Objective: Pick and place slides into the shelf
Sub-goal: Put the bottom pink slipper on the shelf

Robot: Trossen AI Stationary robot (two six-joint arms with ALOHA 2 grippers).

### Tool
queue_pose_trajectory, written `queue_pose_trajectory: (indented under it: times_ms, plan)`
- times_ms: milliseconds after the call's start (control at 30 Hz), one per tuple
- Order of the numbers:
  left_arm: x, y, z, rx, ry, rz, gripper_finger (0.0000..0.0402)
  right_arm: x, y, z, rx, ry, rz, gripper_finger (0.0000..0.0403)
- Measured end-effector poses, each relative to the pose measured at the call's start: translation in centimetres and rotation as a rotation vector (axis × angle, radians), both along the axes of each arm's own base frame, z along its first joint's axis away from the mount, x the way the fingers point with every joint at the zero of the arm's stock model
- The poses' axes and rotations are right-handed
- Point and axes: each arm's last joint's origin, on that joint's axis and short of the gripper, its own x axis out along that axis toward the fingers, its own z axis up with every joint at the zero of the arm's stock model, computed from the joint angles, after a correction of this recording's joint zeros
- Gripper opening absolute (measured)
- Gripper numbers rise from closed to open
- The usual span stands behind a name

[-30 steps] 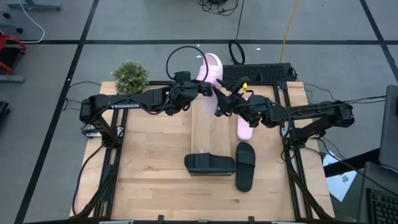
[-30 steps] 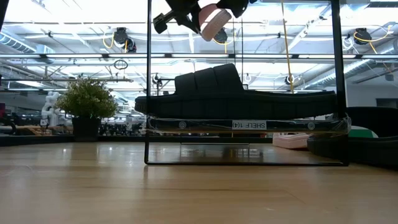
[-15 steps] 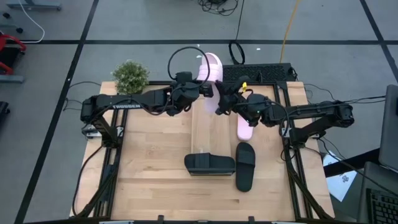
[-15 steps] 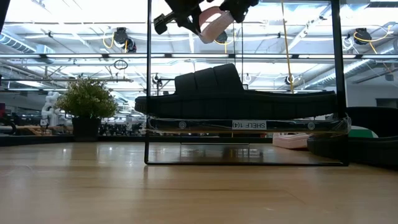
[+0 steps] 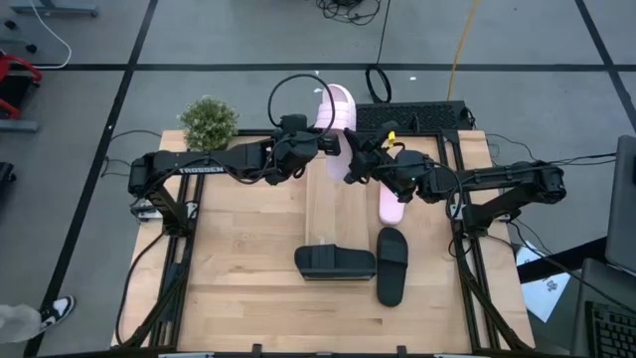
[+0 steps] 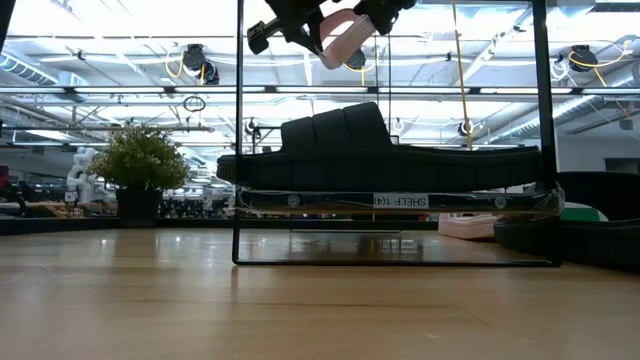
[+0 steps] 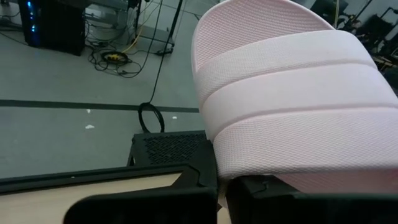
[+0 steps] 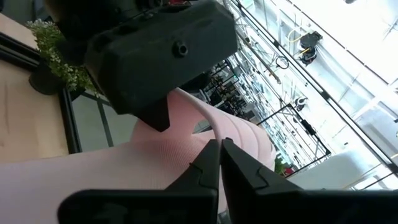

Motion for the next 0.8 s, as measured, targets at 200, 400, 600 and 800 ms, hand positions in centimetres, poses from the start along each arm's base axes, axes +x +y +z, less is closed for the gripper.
queue_pose_trajectory:
  times_ms: [200, 400, 600, 800]
  plan:
    - [0.00, 0.00, 0.00, 0.003, 0.005, -0.003, 0.0000, -0.05, -0.05, -0.01, 0.002, 0.000, -0.023, 0.0000]
    - [0.01, -0.01, 0.00, 0.002, 0.005, -0.005, 0.0005, -0.06, -0.06, -0.01, 0.008, -0.007, -0.026, 0.0000]
    - [0.02, -0.02, -0.01, 0.000, 0.006, -0.010, 0.0004, -0.06, -0.06, -0.01, 0.015, -0.014, -0.028, 0.0000]
    - [0.02, -0.02, -0.02, 0.001, 0.009, -0.013, 0.0002, -0.07, -0.07, 0.02, 0.017, -0.018, -0.027, 0.0009]
